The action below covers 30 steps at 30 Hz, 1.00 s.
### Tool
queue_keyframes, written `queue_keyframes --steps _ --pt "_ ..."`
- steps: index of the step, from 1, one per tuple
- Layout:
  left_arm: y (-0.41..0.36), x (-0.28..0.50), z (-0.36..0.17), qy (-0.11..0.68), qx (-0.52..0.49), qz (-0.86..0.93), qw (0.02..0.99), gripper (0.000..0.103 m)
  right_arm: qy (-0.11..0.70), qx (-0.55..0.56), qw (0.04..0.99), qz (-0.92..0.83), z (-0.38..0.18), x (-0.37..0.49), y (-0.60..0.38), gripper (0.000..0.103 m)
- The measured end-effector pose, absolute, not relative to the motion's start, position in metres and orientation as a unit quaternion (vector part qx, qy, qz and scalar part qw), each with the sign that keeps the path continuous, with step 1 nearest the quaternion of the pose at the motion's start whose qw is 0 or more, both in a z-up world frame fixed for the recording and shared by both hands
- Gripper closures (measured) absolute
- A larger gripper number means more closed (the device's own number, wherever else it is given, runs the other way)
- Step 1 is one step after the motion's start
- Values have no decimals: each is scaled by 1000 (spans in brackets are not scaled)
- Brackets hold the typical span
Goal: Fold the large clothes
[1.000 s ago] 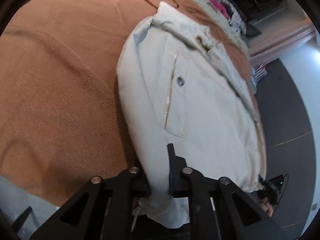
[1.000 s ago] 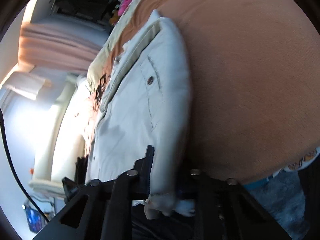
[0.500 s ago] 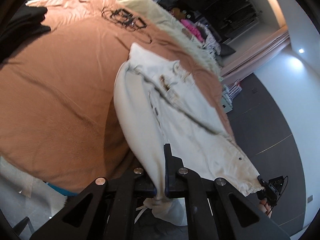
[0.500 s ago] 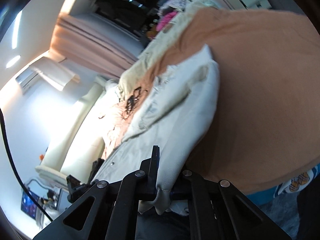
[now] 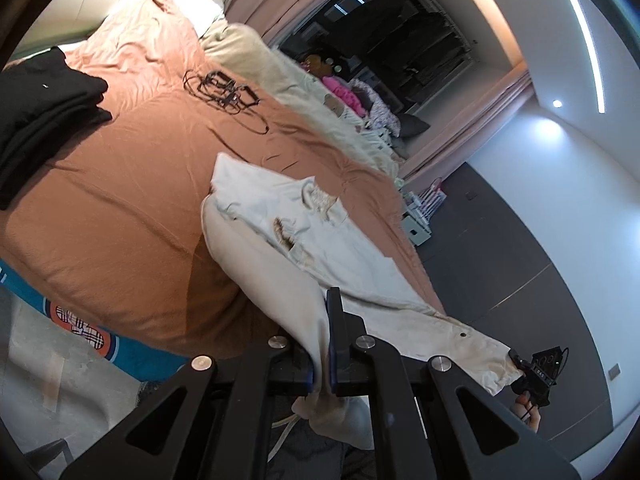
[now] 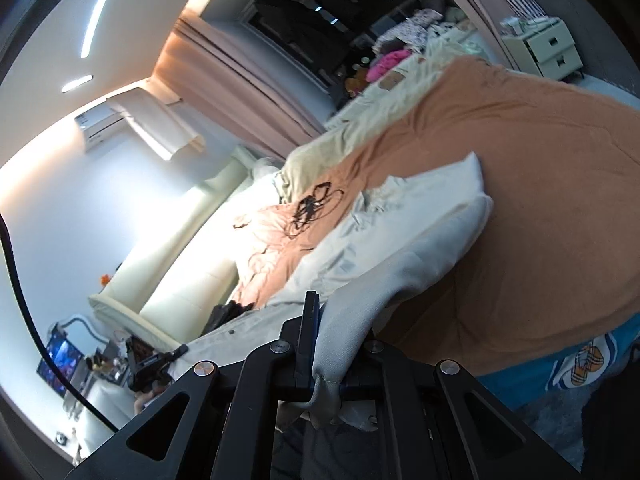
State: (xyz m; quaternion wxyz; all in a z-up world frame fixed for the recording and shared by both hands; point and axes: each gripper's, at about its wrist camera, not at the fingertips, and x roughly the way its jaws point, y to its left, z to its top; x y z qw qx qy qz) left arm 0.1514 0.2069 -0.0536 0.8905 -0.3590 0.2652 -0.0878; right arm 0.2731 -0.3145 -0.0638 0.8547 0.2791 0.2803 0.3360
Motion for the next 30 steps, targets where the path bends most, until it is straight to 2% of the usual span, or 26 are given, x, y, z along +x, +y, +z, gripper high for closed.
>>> queue_keyframes --steps 7,14,30 --pt "210 138 -45 245 -363 -91 894 96 267 276 857 344 -62 244 -321 95" --pt "219 178 -34 236 -368 -84 896 96 261 282 862 331 -58 266 -327 95" --pt "241 321 17 232 -329 -57 914 96 230 262 891 291 6 399 -304 95"
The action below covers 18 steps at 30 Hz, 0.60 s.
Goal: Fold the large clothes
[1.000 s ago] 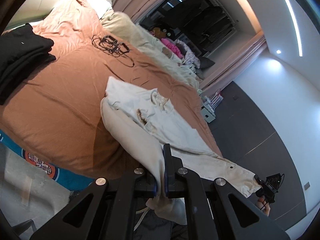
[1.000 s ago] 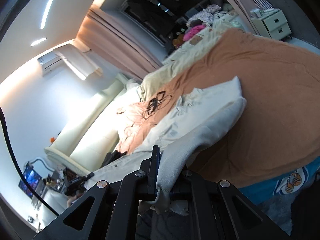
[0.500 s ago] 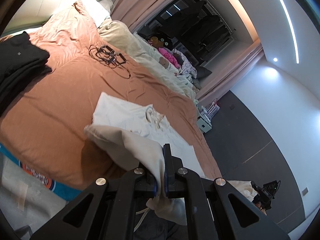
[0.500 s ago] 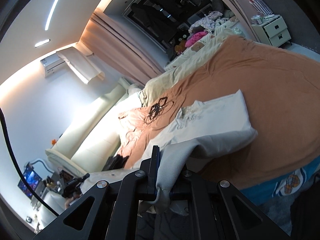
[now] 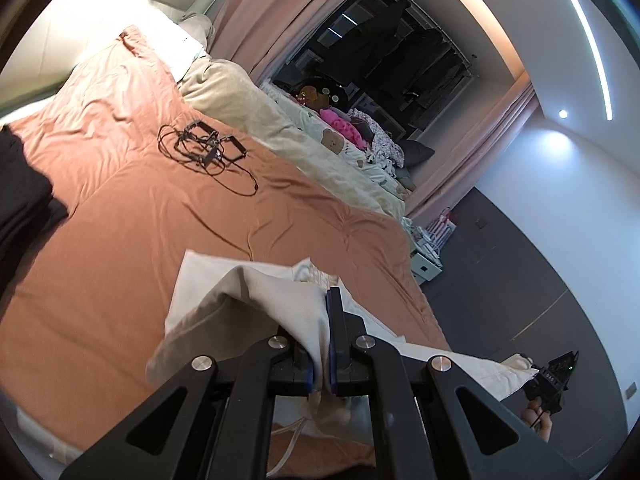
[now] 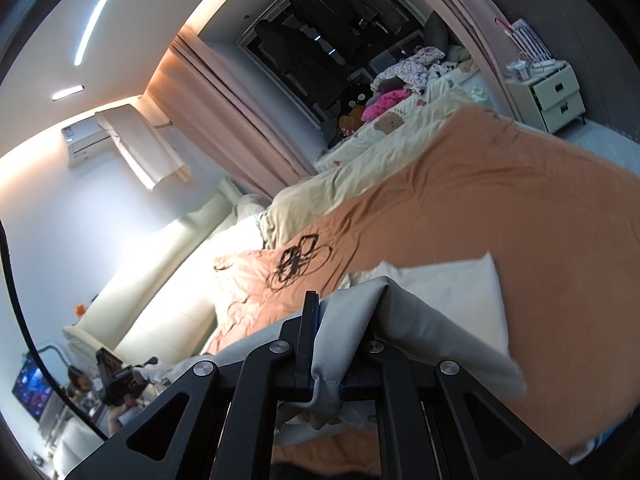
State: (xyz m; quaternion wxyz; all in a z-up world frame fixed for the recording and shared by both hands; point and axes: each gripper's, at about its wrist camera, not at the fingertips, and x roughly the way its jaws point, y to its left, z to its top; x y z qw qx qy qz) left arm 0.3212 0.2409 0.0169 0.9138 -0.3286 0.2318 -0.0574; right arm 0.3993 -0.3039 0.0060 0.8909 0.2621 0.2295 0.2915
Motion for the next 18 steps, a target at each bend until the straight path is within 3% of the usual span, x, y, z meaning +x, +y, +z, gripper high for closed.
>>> queue_keyframes --steps 18 --pt "262 469 -44 311 -306 -13 900 96 278 249 894 248 -26 548 -276 95"
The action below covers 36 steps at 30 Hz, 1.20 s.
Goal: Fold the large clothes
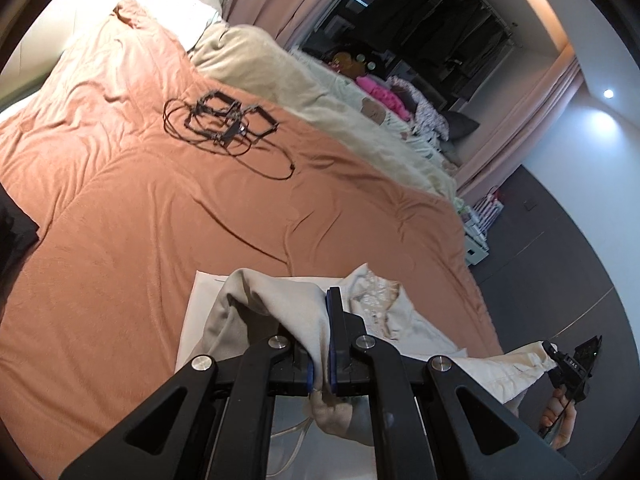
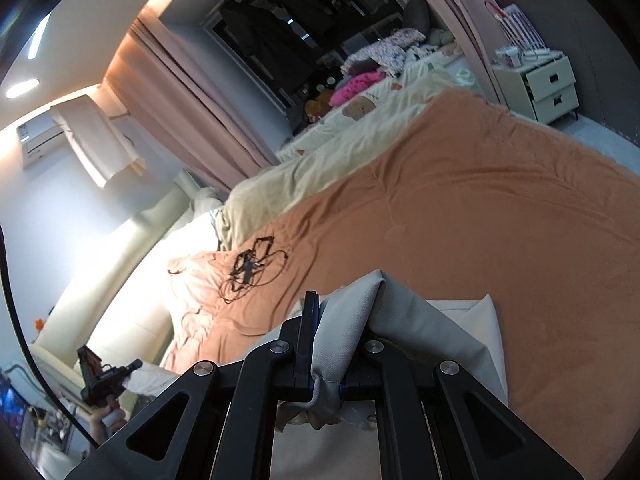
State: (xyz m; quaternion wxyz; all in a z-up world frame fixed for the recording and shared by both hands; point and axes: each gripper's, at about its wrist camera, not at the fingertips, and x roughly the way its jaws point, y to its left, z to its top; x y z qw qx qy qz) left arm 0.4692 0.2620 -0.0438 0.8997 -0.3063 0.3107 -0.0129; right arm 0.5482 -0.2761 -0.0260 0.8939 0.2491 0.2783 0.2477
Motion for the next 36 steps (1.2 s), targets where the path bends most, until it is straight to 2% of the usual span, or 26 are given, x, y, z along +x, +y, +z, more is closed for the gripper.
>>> queue_keyframes --steps 11,12,14,15,16,17,18,19,22,26,29,31,35,36 --pt "261 540 -111 390 -305 8 869 96 345 244 882 208 -84 610 -260 93" --pt "260 544 -113 394 -302 12 868 92 355 244 880 201 -90 615 -258 92" --pt "258 549 -115 395 -303 9 867 84 368 242 876 196 -101 623 -255 73" --pt "258 551 -114 391 -306 2 868 73 372 240 876 194 -104 625 -254 41" --pt "258 552 -112 385 -307 1 870 48 370 239 877 191 -105 626 -254 14" --pt "259 550 -107 373 -307 4 876 32 361 241 880 194 -104 624 -254 9" --pt "260 548 -101 359 -306 11 882 7 351 242 882 201 -101 621 -255 9" --pt "261 544 -96 344 -306 18 887 1 345 239 883 209 -97 619 -254 9" --pt "264 537 -84 330 -306 28 893 1 347 221 889 203 -93 617 -251 9" --pt "255 541 -87 369 -250 46 894 1 361 181 896 187 -92 613 -244 10" --pt "246 550 -99 405 -190 52 893 1 373 150 899 174 -94 612 -239 14" --pt "244 559 -109 425 -161 53 889 6 385 118 901 160 -98 614 -234 18" --pt "241 584 -138 478 -98 56 871 14 406 70 902 128 -108 631 -234 18" --pt "240 589 -145 490 -87 56 866 20 416 59 899 123 -113 638 -234 18"
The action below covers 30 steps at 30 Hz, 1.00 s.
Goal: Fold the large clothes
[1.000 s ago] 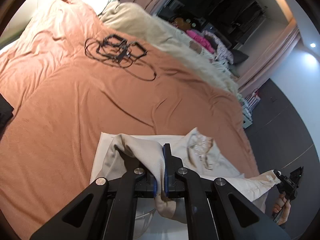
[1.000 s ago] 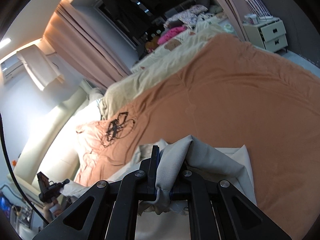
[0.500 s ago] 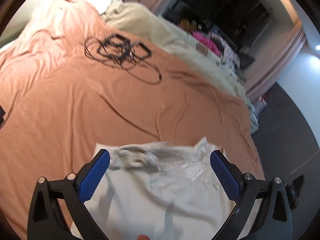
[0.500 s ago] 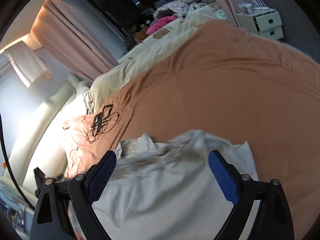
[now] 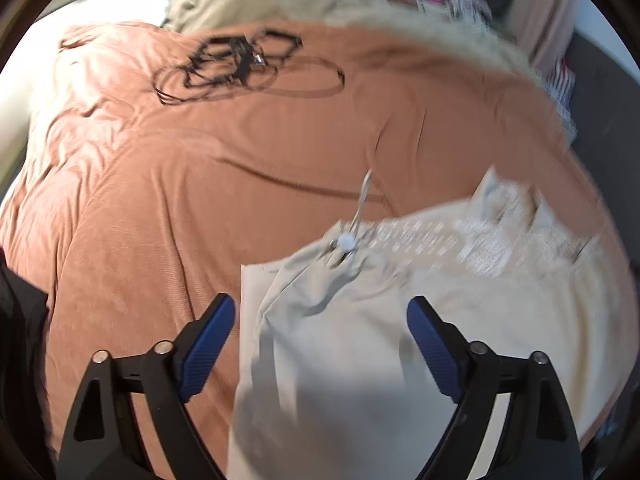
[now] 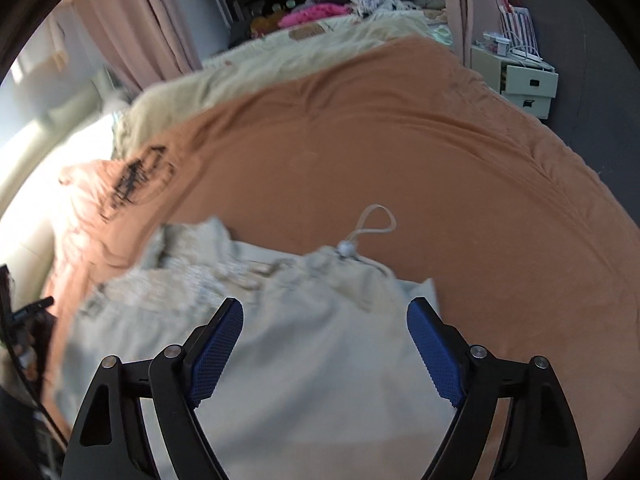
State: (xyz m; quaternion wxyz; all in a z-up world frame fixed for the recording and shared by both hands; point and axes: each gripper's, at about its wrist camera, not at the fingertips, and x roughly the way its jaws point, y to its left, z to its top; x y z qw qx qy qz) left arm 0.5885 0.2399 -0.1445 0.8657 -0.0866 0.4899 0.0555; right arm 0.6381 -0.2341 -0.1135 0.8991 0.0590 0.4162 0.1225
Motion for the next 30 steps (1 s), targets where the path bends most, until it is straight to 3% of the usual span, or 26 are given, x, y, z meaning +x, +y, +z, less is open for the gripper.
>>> queue_keyframes --steps 2,9,13,14,17,19,21,30 --pt "238 600 -159 513 -63 57 854 27 436 39 892 112 -125 651 -234 18" --pt "234 634 -191 549 -14 53 834 29 480 -28 872 89 -161 692 -222 18" --pt "226 654 -205 561 15 40 827 40 494 -55 862 97 -174 715 -210 20" --pt "225 657 -207 562 18 35 826 41 497 -57 860 100 -176 719 -208 23" --pt "220 660 -210 553 20 3 833 62 511 -67 849 116 -187 730 -201 41" --pt "216 656 -204 544 30 -1 839 85 512 -74 848 117 -193 735 -200 71" --pt "215 650 -198 531 27 -2 847 88 503 -59 852 128 -192 733 -203 89" --pt "255 642 -178 483 -125 20 866 92 467 41 875 125 -171 715 -244 95"
